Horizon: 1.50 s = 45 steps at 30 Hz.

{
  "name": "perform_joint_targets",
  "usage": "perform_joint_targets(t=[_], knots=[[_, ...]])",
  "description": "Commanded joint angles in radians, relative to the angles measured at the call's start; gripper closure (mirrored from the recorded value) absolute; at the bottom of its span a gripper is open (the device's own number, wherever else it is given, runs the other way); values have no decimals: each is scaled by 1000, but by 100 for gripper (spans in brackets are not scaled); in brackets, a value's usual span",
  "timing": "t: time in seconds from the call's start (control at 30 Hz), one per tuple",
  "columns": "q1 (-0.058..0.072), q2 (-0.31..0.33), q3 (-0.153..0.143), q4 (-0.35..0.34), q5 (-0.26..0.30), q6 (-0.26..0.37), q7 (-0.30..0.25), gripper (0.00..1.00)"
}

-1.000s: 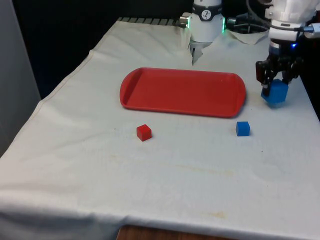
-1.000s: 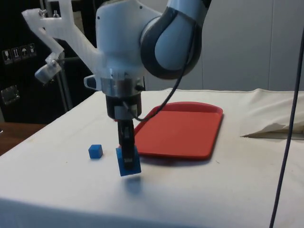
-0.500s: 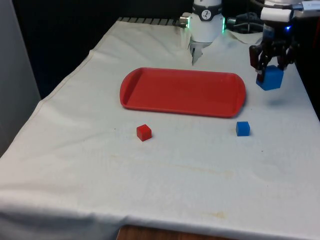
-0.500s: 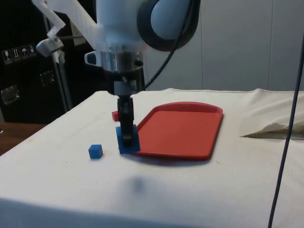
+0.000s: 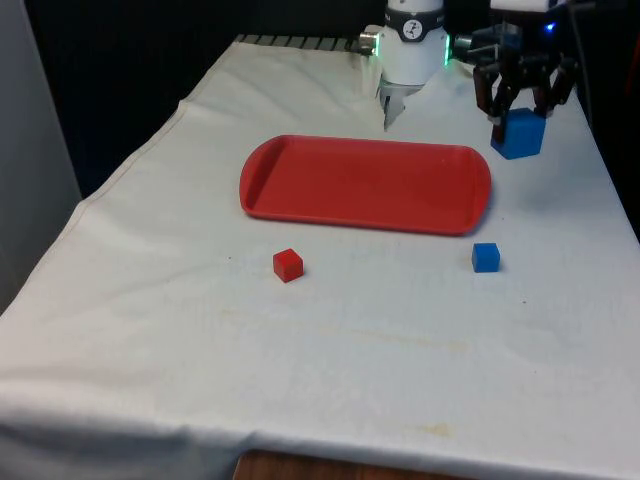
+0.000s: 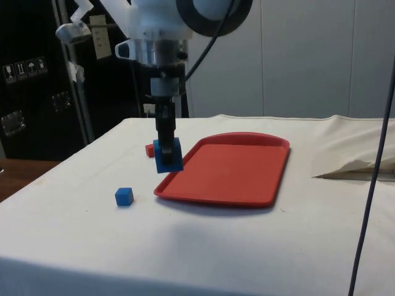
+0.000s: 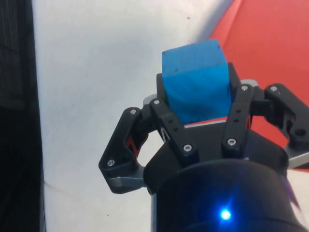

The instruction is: Pick up the largest block and place it onto the tray.

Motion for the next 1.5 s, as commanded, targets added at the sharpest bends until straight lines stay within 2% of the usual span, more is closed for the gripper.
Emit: perform_joint_targets(t=[0.0, 0.17, 0.27, 0.3, 0.33, 0.57, 0.6, 0.63, 0.7, 0.87, 0.9, 0.93, 1.07, 1.2, 1.23, 1.47], knots=[[-1, -6, -5, -1, 0, -5, -4, 100], [-7, -32, -27, -17, -3, -15, -25, 100], [-7, -54, -47, -32, -7, -21, -40, 100], [-4, -39, -43, -22, 0, -16, -39, 100], [-8, -60, -52, -37, -8, -22, -44, 100], [-12, -104, -88, -70, -11, -33, -79, 100], [-7, -98, -84, -65, 0, -29, -79, 100], [-12, -108, -93, -73, -10, -33, -84, 100], [-13, -113, -104, -79, -9, -34, -96, 100], [-14, -120, -141, -90, -5, -34, -132, 100], [-10, -112, -141, -85, 0, -29, -130, 100], [-15, -121, -148, -92, -4, -33, -138, 100], [-16, -122, -178, -107, -3, -25, -169, 100], [-13, -115, -194, -109, 0, -26, -183, 100], [-17, -121, -198, -121, -1, -16, -191, 100], [-20, -110, -235, -159, 7, 18, -237, 100]])
